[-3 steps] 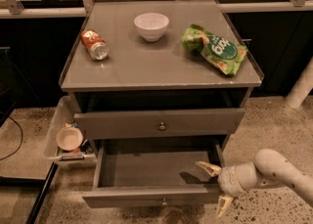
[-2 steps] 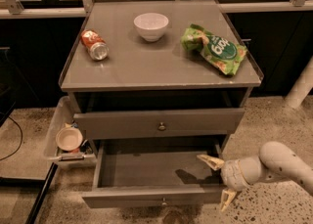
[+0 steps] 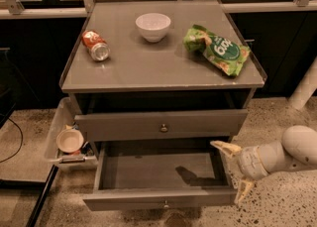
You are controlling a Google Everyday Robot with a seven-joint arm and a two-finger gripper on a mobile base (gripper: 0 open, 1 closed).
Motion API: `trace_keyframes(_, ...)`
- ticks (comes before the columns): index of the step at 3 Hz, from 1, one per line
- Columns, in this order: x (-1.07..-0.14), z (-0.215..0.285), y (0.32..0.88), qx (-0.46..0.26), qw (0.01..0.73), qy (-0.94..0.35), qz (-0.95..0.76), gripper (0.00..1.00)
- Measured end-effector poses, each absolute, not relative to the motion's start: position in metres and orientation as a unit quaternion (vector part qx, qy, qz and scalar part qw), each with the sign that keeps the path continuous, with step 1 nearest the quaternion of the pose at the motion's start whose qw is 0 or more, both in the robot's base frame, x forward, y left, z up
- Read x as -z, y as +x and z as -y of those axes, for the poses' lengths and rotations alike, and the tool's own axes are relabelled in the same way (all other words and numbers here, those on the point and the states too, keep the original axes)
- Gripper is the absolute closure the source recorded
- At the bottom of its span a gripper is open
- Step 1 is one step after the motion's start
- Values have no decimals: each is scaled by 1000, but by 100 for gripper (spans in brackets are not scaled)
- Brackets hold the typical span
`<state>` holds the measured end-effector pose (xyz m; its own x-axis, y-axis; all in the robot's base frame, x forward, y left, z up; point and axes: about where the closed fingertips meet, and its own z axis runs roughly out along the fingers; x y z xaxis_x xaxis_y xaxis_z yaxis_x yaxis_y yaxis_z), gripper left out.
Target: Open middle drawer
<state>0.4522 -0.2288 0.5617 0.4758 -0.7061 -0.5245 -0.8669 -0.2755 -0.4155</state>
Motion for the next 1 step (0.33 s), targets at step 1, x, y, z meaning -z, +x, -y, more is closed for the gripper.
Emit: trace_keyframes(1,-565,229,453,-116,337,-791,-497,0)
